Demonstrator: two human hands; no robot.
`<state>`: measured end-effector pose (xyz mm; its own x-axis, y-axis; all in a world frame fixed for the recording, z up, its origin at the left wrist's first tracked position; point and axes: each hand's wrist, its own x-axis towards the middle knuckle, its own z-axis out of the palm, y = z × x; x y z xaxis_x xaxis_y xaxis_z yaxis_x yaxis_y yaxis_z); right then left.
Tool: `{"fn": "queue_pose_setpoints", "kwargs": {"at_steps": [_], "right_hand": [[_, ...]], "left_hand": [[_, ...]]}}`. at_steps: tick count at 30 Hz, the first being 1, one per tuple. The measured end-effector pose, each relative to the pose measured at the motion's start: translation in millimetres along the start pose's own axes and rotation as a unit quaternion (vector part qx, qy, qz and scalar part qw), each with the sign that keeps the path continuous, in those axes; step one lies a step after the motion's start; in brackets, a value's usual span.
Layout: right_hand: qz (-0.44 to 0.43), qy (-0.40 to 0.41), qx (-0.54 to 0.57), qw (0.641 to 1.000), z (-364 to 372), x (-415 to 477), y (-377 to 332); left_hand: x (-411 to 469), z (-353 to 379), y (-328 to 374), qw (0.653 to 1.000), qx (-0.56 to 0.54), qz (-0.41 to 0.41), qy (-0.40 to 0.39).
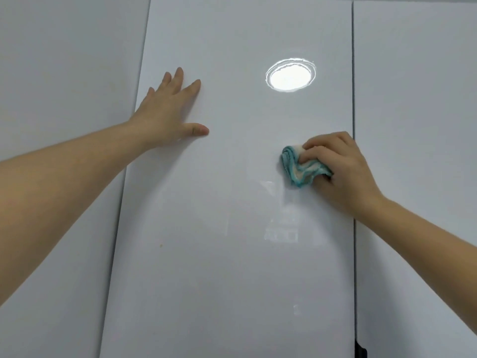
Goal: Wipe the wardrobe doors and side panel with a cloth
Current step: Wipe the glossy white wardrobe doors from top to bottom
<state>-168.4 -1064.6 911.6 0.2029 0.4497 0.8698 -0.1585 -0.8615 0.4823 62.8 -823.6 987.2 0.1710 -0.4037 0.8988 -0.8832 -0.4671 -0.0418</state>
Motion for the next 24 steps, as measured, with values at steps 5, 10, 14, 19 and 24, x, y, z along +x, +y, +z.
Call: {"fn": "queue_pose_setpoints", "kwargs": {"at_steps": [5, 10, 14, 19, 24], "right_hand": [[-0.102, -0.076, 0.028, 0.991, -3, -67, -27], [-0.113, -0.072, 0.008, 0.991, -14, -51, -4], [0.0, -0.003, -0.017, 1.0, -16, -4, 26], [0.031, 0.023, -0.006, 0.999, -13, -10, 21], [0.025, -0.008, -0.002, 1.0, -12, -63, -7]], "left_hand": [[-4, 3, 0, 1.0, -0.005, 0.004, 0.016], [-3, 3, -4, 1.0, -0.003, 0.005, 0.021], [-5, 6, -9, 0.999, 0.01, 0.013, 0.028], [-6, 6, -8, 0.999, 0.025, 0.02, 0.021], [-9, 9, -7, 0.999, 0.03, 0.025, 0.027]]}}
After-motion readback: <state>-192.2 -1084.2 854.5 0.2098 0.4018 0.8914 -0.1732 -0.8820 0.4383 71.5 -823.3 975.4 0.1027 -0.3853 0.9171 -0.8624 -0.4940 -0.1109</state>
